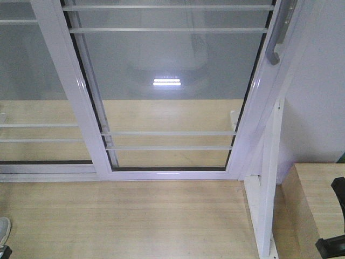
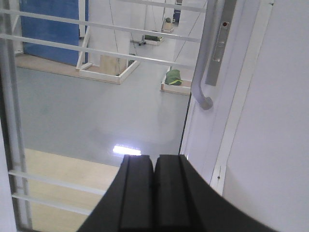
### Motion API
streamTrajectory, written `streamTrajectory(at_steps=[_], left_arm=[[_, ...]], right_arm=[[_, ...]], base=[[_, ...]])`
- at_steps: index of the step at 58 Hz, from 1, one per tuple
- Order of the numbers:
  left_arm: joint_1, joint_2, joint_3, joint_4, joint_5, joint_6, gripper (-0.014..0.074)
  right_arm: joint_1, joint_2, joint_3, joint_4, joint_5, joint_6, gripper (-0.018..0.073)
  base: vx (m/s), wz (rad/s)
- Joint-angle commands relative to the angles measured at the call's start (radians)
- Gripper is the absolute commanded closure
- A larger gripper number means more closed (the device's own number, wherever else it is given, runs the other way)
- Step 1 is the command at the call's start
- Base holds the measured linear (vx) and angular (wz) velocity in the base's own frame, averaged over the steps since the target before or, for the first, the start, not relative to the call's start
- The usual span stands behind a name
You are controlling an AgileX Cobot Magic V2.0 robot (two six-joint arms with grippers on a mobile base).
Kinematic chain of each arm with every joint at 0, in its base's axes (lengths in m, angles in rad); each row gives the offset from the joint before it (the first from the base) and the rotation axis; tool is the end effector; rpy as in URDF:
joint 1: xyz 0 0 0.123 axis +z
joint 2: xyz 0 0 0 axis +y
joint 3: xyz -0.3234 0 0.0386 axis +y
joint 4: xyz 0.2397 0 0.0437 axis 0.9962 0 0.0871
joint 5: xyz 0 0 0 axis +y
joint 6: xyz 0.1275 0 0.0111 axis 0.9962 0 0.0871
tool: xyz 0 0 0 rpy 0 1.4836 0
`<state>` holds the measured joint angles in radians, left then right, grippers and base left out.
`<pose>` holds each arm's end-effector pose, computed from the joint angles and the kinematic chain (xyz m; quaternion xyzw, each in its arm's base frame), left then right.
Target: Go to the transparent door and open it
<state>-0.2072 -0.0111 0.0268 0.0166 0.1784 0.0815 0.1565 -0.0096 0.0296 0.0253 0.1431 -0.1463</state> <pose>0.0429 -0.0086 0.1842 0.1120 0.7354 -0.0354 0.6674 0.0438 0.0074 0.1876 -0.1027 0.7262 0.0133 0.6797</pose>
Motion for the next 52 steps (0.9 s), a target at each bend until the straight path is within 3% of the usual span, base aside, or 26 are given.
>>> streamTrajectory(at_steps=[1, 22, 52], left_arm=[[-0.002, -0.013, 0.023, -0.002, -0.079, -0.002, 0.0602], [-0.002, -0.013, 0.023, -0.002, -0.079, -0.002, 0.0602], [0.0, -0.011, 0.023, -0.002, -0.065, -0.002, 0.0602]], right_arm=[[-0.004, -0.015, 0.015, -0.005, -0.08, 0.001, 0.0559], [-0.004, -0.015, 0.015, -0.005, -0.08, 0.001, 0.0559], [-0.002, 0.016, 0.014, -0.005, -0.071, 0.001, 0.0559]], base=[[0.37, -0.01], [0.24, -0.01], [0.06, -0.01]])
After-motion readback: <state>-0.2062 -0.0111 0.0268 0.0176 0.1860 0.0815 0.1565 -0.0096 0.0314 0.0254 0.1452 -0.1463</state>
